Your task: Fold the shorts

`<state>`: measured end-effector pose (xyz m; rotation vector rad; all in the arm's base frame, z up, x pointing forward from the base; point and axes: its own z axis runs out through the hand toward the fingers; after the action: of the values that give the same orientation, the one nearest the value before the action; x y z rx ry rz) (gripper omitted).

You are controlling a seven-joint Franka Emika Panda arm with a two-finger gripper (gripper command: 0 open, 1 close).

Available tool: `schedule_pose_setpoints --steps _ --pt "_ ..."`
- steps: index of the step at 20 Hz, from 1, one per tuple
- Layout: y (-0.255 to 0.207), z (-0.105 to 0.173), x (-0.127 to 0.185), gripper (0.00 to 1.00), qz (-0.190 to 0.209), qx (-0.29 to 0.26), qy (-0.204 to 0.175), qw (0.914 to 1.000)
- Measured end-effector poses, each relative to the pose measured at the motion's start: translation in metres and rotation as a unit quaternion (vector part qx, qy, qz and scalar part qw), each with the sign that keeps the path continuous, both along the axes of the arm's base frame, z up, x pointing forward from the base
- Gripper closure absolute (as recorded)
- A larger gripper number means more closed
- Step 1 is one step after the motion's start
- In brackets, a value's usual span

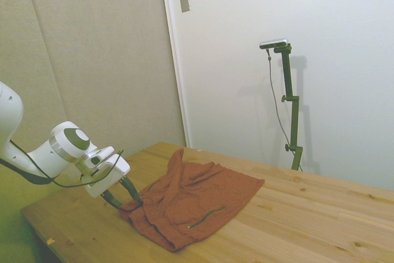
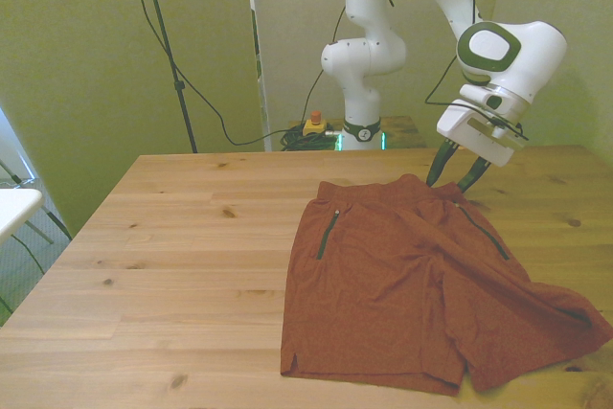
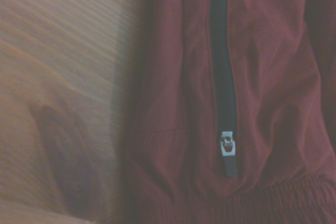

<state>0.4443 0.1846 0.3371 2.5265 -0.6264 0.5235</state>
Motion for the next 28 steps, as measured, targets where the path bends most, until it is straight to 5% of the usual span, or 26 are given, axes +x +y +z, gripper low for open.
schedule_pose_setpoints --steps 28 --pt "0.004 -0.017 -0.002 1.0 -0.003 -0.003 0.015 0.9999"
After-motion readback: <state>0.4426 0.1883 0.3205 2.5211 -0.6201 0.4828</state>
